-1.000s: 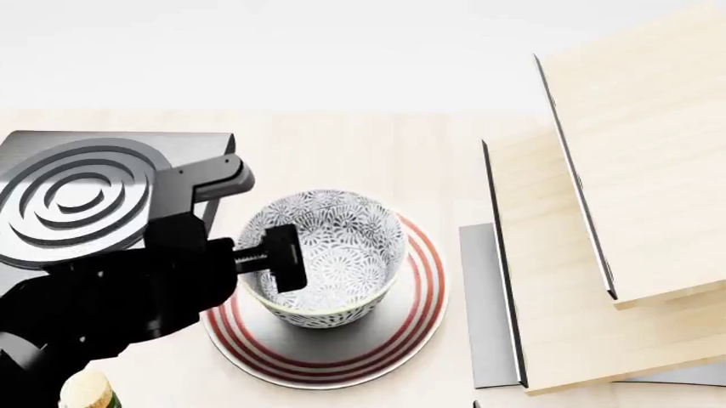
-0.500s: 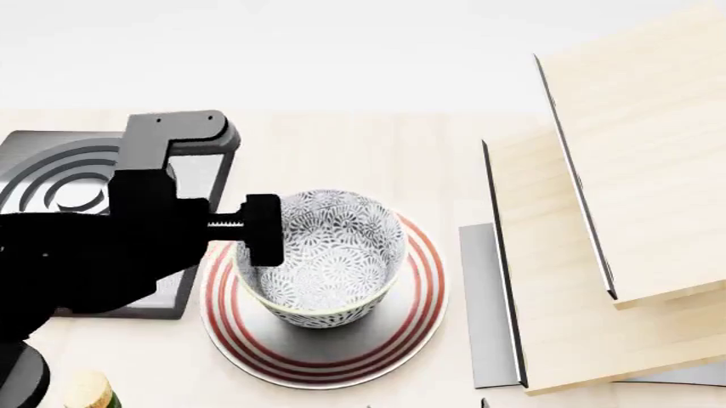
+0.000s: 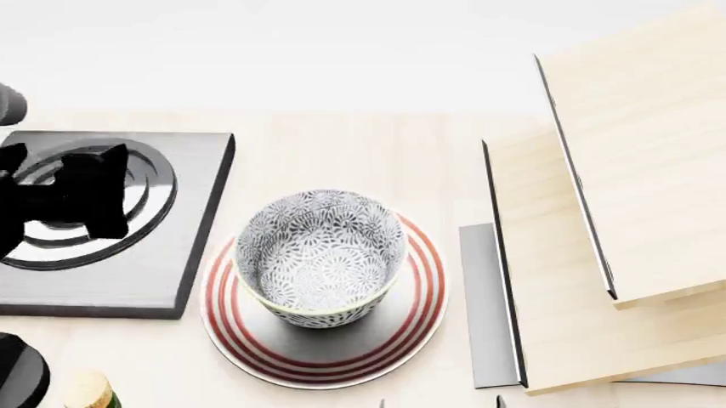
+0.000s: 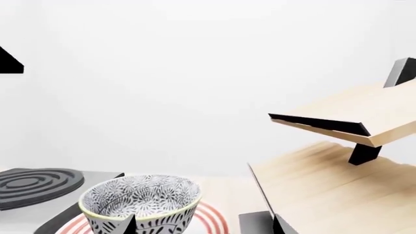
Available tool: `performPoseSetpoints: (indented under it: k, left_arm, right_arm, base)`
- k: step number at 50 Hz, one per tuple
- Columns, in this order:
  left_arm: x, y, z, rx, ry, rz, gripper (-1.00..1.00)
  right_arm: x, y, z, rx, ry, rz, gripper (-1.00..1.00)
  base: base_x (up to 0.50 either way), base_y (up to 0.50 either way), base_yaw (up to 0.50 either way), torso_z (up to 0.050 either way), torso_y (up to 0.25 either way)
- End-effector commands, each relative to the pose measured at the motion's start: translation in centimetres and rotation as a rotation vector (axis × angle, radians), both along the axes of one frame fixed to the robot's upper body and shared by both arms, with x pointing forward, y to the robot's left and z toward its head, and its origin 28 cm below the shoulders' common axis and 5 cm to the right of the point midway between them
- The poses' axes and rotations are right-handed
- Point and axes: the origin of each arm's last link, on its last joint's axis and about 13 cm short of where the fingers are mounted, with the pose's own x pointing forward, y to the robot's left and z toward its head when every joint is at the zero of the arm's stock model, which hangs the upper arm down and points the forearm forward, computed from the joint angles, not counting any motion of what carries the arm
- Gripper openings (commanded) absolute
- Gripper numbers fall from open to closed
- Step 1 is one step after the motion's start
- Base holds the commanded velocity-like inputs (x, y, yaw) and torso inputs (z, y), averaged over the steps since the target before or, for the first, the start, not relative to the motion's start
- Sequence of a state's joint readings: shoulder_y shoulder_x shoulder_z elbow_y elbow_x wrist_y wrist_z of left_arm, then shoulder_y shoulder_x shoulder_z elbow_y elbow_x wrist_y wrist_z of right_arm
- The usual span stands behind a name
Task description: Pick up the akita bowl and put it on the plate.
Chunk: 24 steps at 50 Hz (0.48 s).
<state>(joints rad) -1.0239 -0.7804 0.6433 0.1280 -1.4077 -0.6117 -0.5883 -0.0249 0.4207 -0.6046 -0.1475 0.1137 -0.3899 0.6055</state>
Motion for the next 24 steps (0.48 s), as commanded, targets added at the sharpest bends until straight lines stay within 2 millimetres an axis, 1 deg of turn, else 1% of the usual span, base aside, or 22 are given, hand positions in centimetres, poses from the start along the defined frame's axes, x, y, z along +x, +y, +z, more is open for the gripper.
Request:
performPoseSetpoints:
  k: [1, 3, 4, 6, 7, 10, 11, 13, 15, 16, 18, 19, 21, 22, 24]
  left_arm:
    - [-6.2, 3.3, 2.7, -0.010, -0.304, 0.189, 1.00]
    - [-6.7, 3.6, 2.7, -0.004, -0.325, 0.215, 1.00]
    - [-7.6, 4.0, 2.8, -0.026, -0.344, 0.217, 1.00]
    - [-8.3, 4.3, 2.8, -0.018, -0.369, 0.243, 1.00]
    - [-9.2, 4.5, 2.9, -0.027, -0.383, 0.241, 1.00]
    - [-10.5, 4.5, 2.7, -0.012, -0.431, 0.255, 1.00]
    - [-11.3, 4.4, 2.4, -0.012, -0.458, 0.267, 1.00]
    - [-11.8, 4.4, 1.9, 0.017, -0.483, 0.287, 1.00]
    - [-12.3, 4.4, 1.5, -0.013, -0.514, 0.312, 1.00]
    - [-12.7, 4.3, 1.1, -0.013, -0.558, 0.328, 1.00]
    - [-13.1, 4.4, 0.4, -0.056, -0.581, 0.352, 1.00]
    - [-13.3, 4.3, -0.2, -0.026, -0.623, 0.385, 1.00]
    - [-13.6, 4.2, -0.8, -0.045, -0.635, 0.392, 1.00]
    - [-14.0, 4.1, -1.3, -0.037, -0.665, 0.397, 1.00]
    - [-14.1, 4.2, -1.6, -0.024, -0.696, 0.441, 1.00]
  right_arm:
    - [0.0, -0.2, 0.2, 0.004, -0.005, -0.013, 1.00]
    - [0.0, -0.2, 0.2, 0.004, -0.005, -0.012, 1.00]
    - [0.0, -0.2, 0.1, 0.003, -0.004, -0.013, 1.00]
    - [0.0, -0.2, 0.1, 0.003, -0.002, -0.013, 1.00]
    - [0.0, -0.2, 0.1, 0.003, -0.003, -0.014, 1.00]
    - [0.0, -0.2, 0.2, 0.004, -0.004, -0.015, 1.00]
    - [0.0, -0.3, 0.2, 0.004, -0.006, -0.017, 1.00]
    - [0.0, -0.3, 0.4, 0.006, -0.010, -0.018, 1.00]
    - [-0.2, -0.5, 0.9, 0.014, -0.024, -0.026, 1.00]
    - [-0.3, -0.6, 1.0, 0.017, -0.028, -0.027, 1.00]
    - [-0.4, -0.8, 1.4, 0.025, -0.040, -0.034, 1.00]
    - [-0.6, -0.9, 1.9, 0.031, -0.058, -0.037, 1.00]
    - [-0.8, -0.9, 2.3, 0.041, -0.074, -0.039, 1.00]
    - [-1.1, -1.1, 3.0, 0.055, -0.095, -0.041, 1.00]
    - [-1.4, -1.2, 3.7, 0.065, -0.118, -0.045, 1.00]
  base:
    - [0.00, 0.00, 0.00, 0.000, 0.000]
    - [0.00, 0.00, 0.00, 0.000, 0.000]
    - [0.00, 0.00, 0.00, 0.000, 0.000]
    - [0.00, 0.00, 0.00, 0.000, 0.000]
    - [0.00, 0.00, 0.00, 0.000, 0.000]
    - [0.00, 0.00, 0.00, 0.000, 0.000]
    - [0.00, 0.00, 0.00, 0.000, 0.000]
    - [0.00, 0.00, 0.00, 0.000, 0.000]
    - [0.00, 0.00, 0.00, 0.000, 0.000]
    - [0.00, 0.00, 0.00, 0.000, 0.000]
    - [0.00, 0.00, 0.00, 0.000, 0.000]
    - [0.00, 0.00, 0.00, 0.000, 0.000]
    - [0.00, 0.00, 0.00, 0.000, 0.000]
    - [0.00, 0.00, 0.00, 0.000, 0.000]
    - [0.00, 0.00, 0.00, 0.000, 0.000]
